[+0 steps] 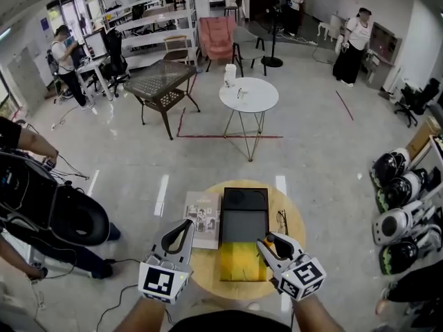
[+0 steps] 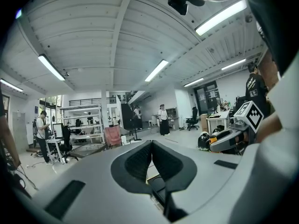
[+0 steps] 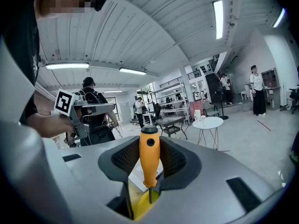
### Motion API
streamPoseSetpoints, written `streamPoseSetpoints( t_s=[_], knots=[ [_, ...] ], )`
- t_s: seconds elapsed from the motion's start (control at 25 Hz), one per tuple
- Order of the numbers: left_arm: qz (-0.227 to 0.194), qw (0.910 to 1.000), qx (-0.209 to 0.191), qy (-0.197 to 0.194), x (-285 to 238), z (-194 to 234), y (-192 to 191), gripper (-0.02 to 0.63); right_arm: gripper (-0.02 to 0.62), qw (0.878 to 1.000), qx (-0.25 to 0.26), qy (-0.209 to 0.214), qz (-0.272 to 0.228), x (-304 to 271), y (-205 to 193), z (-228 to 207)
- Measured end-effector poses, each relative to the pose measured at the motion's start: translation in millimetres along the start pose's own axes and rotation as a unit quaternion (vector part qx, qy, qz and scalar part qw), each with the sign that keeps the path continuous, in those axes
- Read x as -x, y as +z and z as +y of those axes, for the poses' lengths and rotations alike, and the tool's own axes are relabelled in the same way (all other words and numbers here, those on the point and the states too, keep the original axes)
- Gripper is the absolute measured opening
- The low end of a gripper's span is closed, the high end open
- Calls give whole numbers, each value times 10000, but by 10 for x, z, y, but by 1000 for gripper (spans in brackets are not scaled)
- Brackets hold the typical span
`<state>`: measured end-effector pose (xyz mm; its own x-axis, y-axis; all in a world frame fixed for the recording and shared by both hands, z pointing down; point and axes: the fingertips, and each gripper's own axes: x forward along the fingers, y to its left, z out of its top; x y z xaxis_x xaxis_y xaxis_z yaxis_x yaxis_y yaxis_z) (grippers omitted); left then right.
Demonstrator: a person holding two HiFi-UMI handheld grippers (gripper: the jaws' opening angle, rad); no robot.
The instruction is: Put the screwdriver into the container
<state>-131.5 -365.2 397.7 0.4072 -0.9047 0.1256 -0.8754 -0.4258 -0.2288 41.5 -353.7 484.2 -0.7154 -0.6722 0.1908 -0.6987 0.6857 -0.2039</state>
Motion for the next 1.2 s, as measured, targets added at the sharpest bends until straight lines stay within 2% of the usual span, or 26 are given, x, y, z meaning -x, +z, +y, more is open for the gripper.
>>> streamPoseSetpoints(
  t_s=[0.76, 1.2],
  knots=[
    [20, 10000, -60, -12, -6, 70, 24, 18, 137, 9987, -321, -141, 365, -122, -449, -112],
    [65, 9999, -26, -86, -21, 57, -12, 18, 137, 9974, -283, -138, 650, -220, -731, -107]
  ],
)
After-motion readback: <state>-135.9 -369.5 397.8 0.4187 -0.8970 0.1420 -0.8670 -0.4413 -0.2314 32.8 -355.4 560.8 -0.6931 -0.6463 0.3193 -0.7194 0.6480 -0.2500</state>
